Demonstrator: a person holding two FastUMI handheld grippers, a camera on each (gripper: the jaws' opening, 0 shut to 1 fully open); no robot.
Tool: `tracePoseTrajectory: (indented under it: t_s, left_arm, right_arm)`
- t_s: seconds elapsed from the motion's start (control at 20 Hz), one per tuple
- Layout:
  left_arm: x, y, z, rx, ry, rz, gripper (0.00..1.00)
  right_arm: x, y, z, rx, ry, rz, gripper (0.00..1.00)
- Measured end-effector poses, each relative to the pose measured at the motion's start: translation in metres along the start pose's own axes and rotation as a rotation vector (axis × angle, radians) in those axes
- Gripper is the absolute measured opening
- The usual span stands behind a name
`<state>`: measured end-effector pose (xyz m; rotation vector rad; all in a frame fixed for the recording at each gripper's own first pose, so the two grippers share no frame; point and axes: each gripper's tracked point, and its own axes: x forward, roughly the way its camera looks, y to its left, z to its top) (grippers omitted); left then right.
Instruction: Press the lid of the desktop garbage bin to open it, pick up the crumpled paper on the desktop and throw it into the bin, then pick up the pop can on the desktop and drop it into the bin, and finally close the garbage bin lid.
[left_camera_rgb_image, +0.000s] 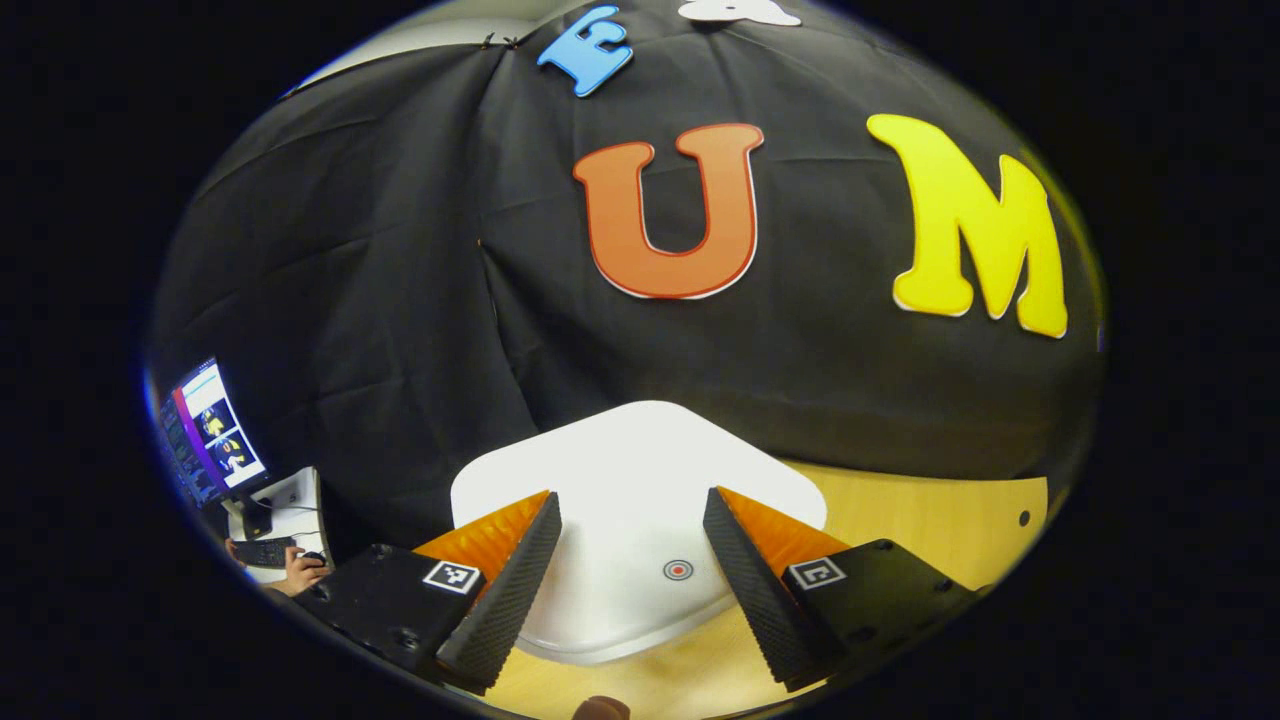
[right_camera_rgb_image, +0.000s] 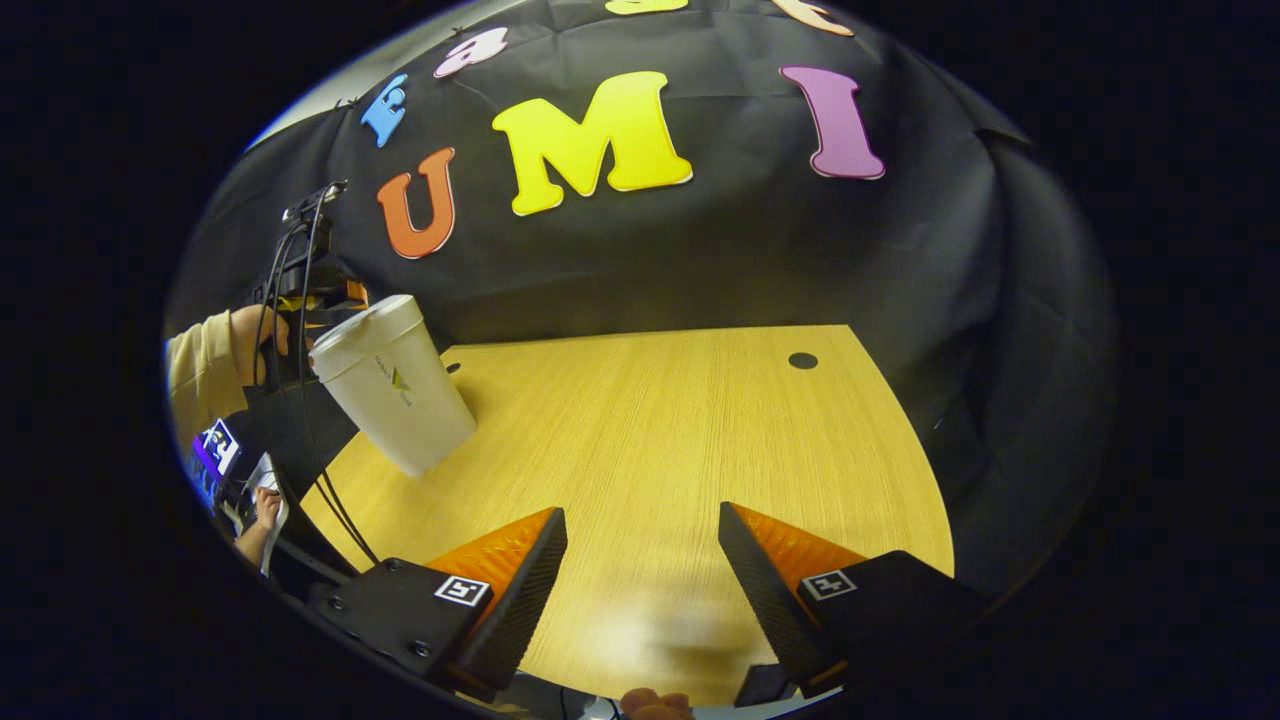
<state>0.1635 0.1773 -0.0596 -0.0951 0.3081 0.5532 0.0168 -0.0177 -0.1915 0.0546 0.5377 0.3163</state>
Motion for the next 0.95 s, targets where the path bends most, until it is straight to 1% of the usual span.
tracePoseTrajectory:
  t_s: [0.1, 0.2, 0.25, 0.3, 0.35, 0.55, 0.75, 0.95]
  left_arm:
    - [-0.025, 0.001, 0.021, -0.005, -0.076, -0.033, 0.98]
    - [-0.054, 0.001, 0.033, 0.001, -0.129, -0.067, 0.98]
    - [-0.070, -0.001, 0.035, -0.010, -0.147, -0.090, 0.98]
    - [-0.085, -0.004, 0.035, -0.021, -0.170, -0.116, 0.98]
    - [-0.101, -0.002, 0.033, -0.026, -0.183, -0.142, 0.99]
    - [-0.155, 0.008, 0.027, 0.035, -0.254, -0.215, 0.98]
    - [-0.192, 0.009, 0.000, 0.007, -0.224, -0.298, 0.98]
    - [-0.207, 0.017, -0.023, 0.003, -0.208, -0.332, 0.98]
  right_arm:
    - [-0.006, 0.005, 0.009, -0.016, -0.032, -0.005, 0.96]
    - [-0.012, 0.013, 0.022, -0.022, -0.072, -0.010, 0.96]
    - [-0.015, 0.016, 0.029, -0.021, -0.097, -0.016, 0.94]
    - [-0.017, 0.021, 0.037, -0.016, -0.120, -0.024, 0.96]
    - [-0.022, 0.024, 0.044, -0.007, -0.143, -0.029, 0.96]
    - [-0.036, 0.041, 0.080, 0.038, -0.252, -0.048, 0.97]
    - [-0.053, 0.055, 0.113, 0.016, -0.346, -0.099, 0.97]
    - [-0.070, 0.086, 0.136, -0.039, -0.432, -0.096, 0.96]
